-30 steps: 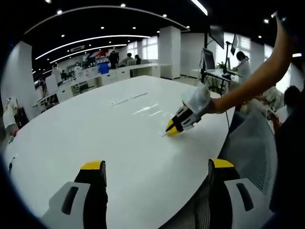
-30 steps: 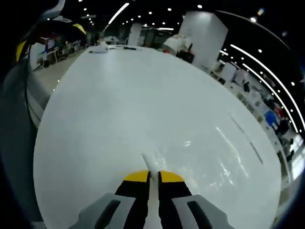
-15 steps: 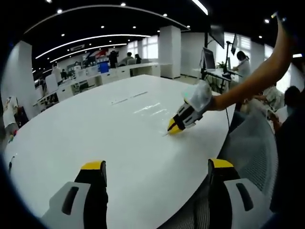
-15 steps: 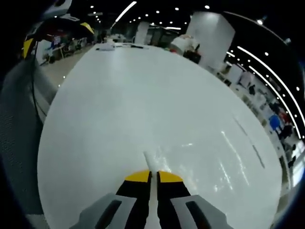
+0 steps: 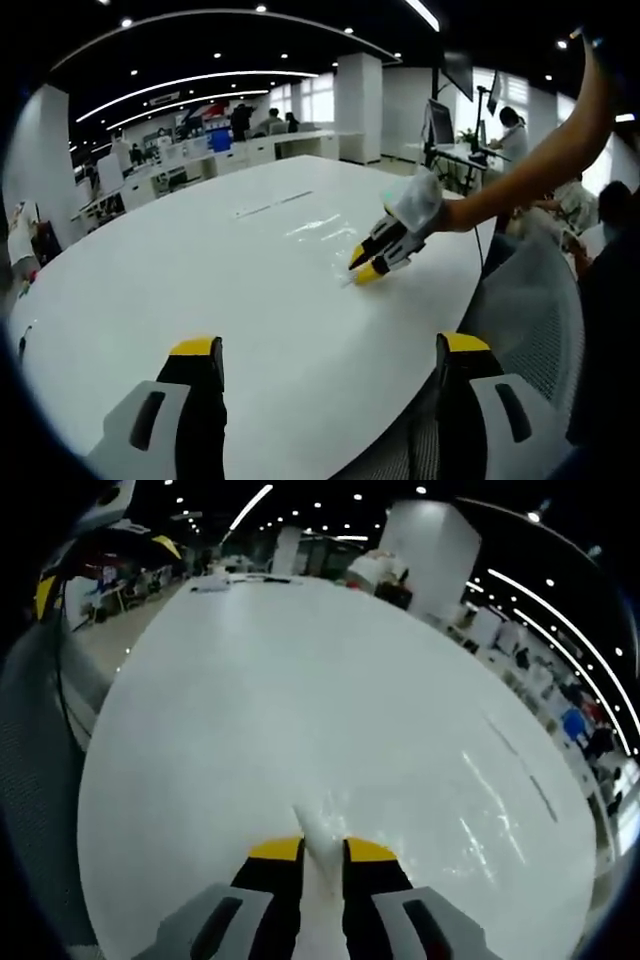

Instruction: Open the resealable bag by pulling the two sides of the seal apart until the entire bag opening is separated and visibly accessible.

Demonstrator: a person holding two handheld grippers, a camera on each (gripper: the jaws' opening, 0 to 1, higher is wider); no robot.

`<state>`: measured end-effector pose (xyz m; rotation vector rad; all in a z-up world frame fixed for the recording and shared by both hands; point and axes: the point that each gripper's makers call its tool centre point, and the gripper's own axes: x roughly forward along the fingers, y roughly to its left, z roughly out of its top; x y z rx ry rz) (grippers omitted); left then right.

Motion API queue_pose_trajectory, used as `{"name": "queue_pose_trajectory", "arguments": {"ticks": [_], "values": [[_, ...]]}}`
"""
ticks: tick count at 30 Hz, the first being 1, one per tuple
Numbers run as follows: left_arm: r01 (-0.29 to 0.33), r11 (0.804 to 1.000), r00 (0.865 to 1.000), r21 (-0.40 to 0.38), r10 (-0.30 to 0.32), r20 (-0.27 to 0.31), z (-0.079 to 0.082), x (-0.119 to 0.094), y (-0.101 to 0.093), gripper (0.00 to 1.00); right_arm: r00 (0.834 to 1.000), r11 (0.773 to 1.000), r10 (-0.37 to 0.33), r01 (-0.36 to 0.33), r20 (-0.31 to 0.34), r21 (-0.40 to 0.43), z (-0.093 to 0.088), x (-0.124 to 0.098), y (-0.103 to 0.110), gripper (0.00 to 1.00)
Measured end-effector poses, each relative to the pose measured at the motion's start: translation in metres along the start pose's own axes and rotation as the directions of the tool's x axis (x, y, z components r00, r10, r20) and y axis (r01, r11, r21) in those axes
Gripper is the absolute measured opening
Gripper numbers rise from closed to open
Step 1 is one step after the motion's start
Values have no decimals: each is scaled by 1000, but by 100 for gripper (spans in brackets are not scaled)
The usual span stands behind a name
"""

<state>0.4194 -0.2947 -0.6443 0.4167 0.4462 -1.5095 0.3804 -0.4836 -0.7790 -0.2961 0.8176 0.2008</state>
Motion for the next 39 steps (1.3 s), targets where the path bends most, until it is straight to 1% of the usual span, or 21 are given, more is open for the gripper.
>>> {"name": "queue_pose_trajectory", "arguments": {"ticks": [4,6,11,17,18,20,22,27,33,35,39], "values": [[-1,1000,1000,-2,1,-3,-1,0,0,86,1000,1000,4,-4,13,18,1,1,-2,8],[-1,1000,1000,-4,1,-3,-1,0,0,85,999,999,31,-31,22,34,2,2,2,2],[-2,1000,1000,-9,2,-6,-2,0,1,85,999,998,36,-37,29,41,2,2,1,1],[3,1000,1000,-2,-3,-8,-2,2,1,85,998,998,62,-62,25,19,4,1,7,1],[4,1000,1000,-1,-4,-9,-2,2,0,85,997,997,70,-70,25,10,4,0,10,1],[6,1000,1000,2,-6,-10,-2,3,0,85,996,995,92,-92,5,-50,2,-2,16,0],[10,1000,1000,8,-10,-14,-3,5,-1,85,994,991,110,-110,0,-70,2,-5,22,0],[23,1000,1000,17,-23,-20,-4,8,-4,84,990,985,141,-140,1,-98,5,-13,31,0],[39,998,999,42,-38,-35,-6,11,-9,83,983,975,186,-183,11,-127,13,-24,44,0],[44,998,998,44,-42,-39,-7,12,-10,82,981,971,192,-188,14,-149,16,-27,48,0],[49,997,998,54,-46,-45,-9,11,-13,82,978,966,209,-203,21,-163,21,-32,54,0]]}}
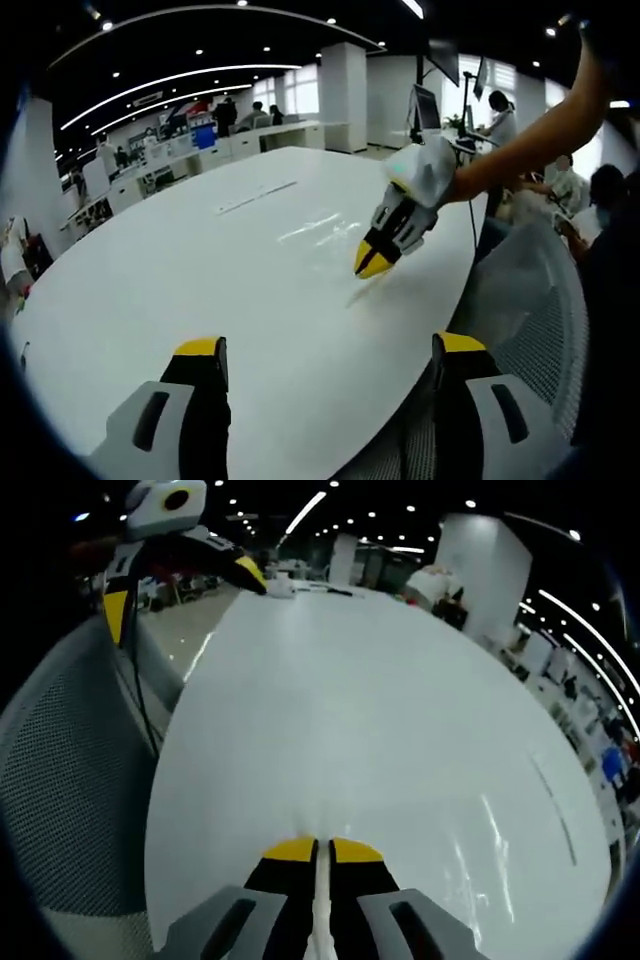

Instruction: Open the resealable bag by pulling the two sides of the seal apart until the entire bag opening is separated and visibly accessible.

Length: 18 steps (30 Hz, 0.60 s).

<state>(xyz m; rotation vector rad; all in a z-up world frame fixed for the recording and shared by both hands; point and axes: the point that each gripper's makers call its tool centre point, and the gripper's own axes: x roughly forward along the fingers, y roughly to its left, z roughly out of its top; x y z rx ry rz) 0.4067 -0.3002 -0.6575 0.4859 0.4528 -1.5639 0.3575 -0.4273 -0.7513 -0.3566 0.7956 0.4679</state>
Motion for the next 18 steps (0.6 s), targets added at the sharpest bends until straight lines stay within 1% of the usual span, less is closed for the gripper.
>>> {"name": "queue_pose_trajectory", "arguments": {"ticks": [8,15,18], "values": [[11,1000,1000,5,-10,-6,-4,0,-3,81,1000,999,31,-31,2,-16,4,-1,13,0],[20,999,1000,26,-19,-21,-7,3,-5,80,998,997,63,-63,-6,-53,9,-4,26,0],[37,999,999,19,-36,-21,-9,5,-8,78,997,995,71,-72,-10,-62,12,-5,31,0]]}}
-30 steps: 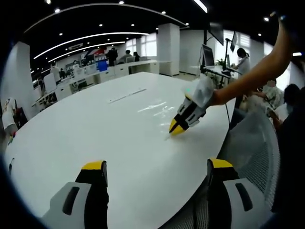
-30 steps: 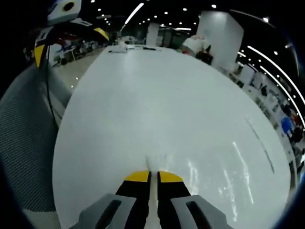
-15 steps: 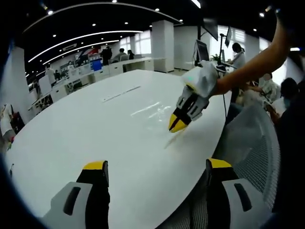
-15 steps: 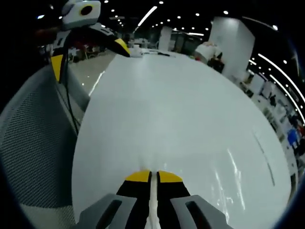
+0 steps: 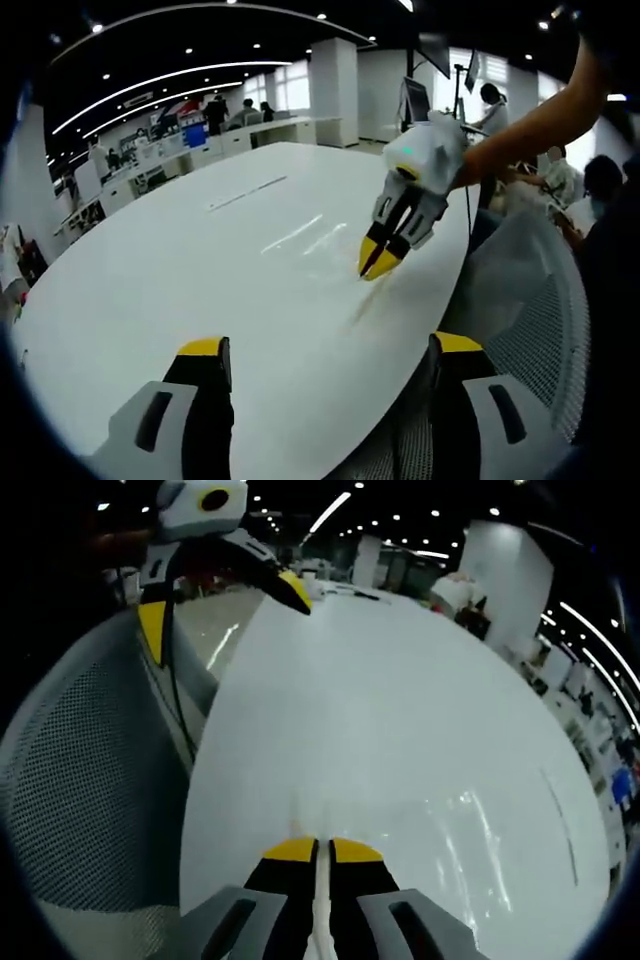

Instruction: Open the resealable bag by pulling the two sides of the seal apart until the entire bag opening is separated and visibly accessible.

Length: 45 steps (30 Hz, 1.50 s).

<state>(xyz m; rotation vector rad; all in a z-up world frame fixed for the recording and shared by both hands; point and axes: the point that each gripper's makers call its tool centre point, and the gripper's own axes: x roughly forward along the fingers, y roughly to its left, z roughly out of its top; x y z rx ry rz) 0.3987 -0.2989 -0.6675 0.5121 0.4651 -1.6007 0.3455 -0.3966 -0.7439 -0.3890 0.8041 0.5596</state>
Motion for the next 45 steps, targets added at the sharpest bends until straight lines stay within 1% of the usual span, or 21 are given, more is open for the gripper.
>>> {"name": "queue_pose_trajectory", "arguments": {"ticks": [5,9,13,15,19,22,26,30,32,34,35,37,39,41,42,43,45], "values": [[16,1000,1000,16,-16,-14,-4,4,-5,77,1000,1000,20,-20,-5,9,2,1,8,0],[40,999,999,22,-39,-31,-8,9,-10,76,999,999,35,-35,-4,4,5,2,15,0],[59,997,997,45,-56,-48,-11,12,-14,75,999,999,44,-44,-2,-6,9,2,21,0],[67,996,996,63,-63,-60,-13,14,-15,74,999,999,47,-47,-5,-14,11,1,25,0],[97,992,991,77,-90,-98,-20,19,-18,69,998,998,60,-60,-4,-23,14,1,32,0],[114,988,988,106,-102,-116,-23,21,-20,69,998,997,67,-67,-3,-30,16,0,37,0],[118,982,985,147,-97,-145,-26,26,-22,66,997,997,75,-75,6,-27,21,0,43,0],[136,968,981,210,-102,-167,-27,32,-27,66,996,996,84,-84,11,-36,26,0,50,0],[142,955,978,260,-95,-188,-28,35,-29,65,996,995,91,-90,11,-44,28,0,52,0],[138,946,978,294,-83,-191,-28,37,-31,64,996,994,94,-94,6,-55,28,0,54,0],[150,937,976,315,-90,-198,-29,38,-34,63,995,993,98,-97,5,-63,29,-1,55,0],[154,931,975,331,-89,-202,-29,39,-36,63,995,993,98,-98,6,-68,31,-1,55,0],[158,920,975,359,-87,-206,-29,41,-37,62,995,993,99,-98,12,-70,34,-2,56,0],[160,906,975,392,-83,-208,-27,42,-38,59,995,993,98,-96,19,-68,36,-3,56,0],[173,895,973,410,-92,-210,-27,43,-40,55,995,993,101,-99,21,-68,38,-3,57,0],[175,892,973,418,-94,-209,-26,43,-41,48,994,992,103,-101,21,-69,38,-3,58,0],[173,886,975,430,-91,-204,-24,45,-43,42,994,992,108,-106,22,-75,39,-3,59,0]]}}
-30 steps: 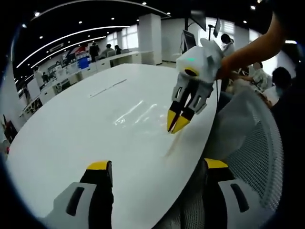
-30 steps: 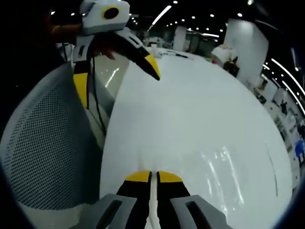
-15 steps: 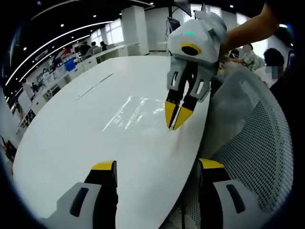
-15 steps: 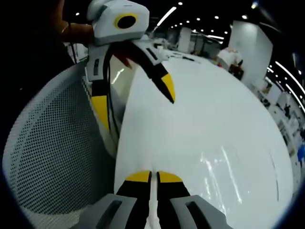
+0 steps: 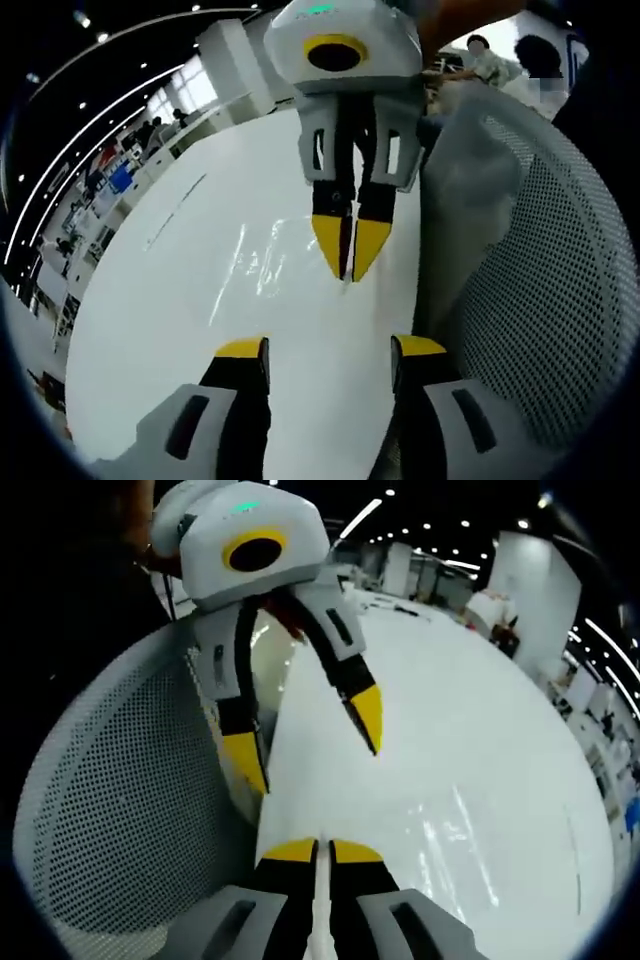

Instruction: Open the resealable bag by pulling the two sides of the seal apart until the entire bag opening is separated and visibly accessible.

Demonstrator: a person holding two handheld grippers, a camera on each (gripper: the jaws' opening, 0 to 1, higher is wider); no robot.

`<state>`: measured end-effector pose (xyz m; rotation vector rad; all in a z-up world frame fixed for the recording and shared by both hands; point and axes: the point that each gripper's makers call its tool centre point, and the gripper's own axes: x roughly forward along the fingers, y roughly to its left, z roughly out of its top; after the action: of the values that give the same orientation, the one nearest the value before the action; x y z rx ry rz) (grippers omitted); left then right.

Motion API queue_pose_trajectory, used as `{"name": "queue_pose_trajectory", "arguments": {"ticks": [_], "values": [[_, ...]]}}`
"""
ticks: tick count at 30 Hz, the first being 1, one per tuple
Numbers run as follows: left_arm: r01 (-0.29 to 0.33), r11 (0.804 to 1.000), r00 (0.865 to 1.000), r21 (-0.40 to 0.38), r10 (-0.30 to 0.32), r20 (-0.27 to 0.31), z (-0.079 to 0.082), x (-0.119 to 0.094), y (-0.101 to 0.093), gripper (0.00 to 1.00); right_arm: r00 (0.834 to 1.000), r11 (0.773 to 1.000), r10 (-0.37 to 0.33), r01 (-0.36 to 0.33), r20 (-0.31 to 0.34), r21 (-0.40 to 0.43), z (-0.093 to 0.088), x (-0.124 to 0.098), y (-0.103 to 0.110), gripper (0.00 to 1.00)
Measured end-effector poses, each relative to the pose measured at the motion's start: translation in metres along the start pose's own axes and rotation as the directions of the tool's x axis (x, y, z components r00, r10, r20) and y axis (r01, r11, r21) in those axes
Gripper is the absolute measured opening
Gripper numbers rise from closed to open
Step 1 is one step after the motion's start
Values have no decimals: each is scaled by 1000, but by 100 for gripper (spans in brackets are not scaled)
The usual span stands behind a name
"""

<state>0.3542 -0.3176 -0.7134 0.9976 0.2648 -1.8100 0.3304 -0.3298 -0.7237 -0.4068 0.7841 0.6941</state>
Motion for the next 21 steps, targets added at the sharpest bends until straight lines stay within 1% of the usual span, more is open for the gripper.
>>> {"name": "queue_pose_trajectory", "arguments": {"ticks": [4,7,9,13,15,21], "values": [[22,999,1000,29,-22,9,6,2,-5,39,1000,1000,4,-4,4,-3,3,0,3,0],[17,999,1000,38,-18,21,13,3,-5,36,1000,1000,8,-8,9,-2,4,2,4,0],[17,998,1000,55,-18,24,15,4,-5,35,1000,1000,12,-12,11,-2,5,2,5,0],[26,996,1000,81,-26,9,14,10,-6,34,1000,1000,16,-16,9,-12,6,3,7,0],[32,995,999,98,-31,-9,12,11,-7,30,1000,1000,14,-14,0,-25,6,3,7,0],[42,995,999,91,-43,7,14,14,-9,17,1000,998,22,-23,-12,-50,7,3,11,0]]}}
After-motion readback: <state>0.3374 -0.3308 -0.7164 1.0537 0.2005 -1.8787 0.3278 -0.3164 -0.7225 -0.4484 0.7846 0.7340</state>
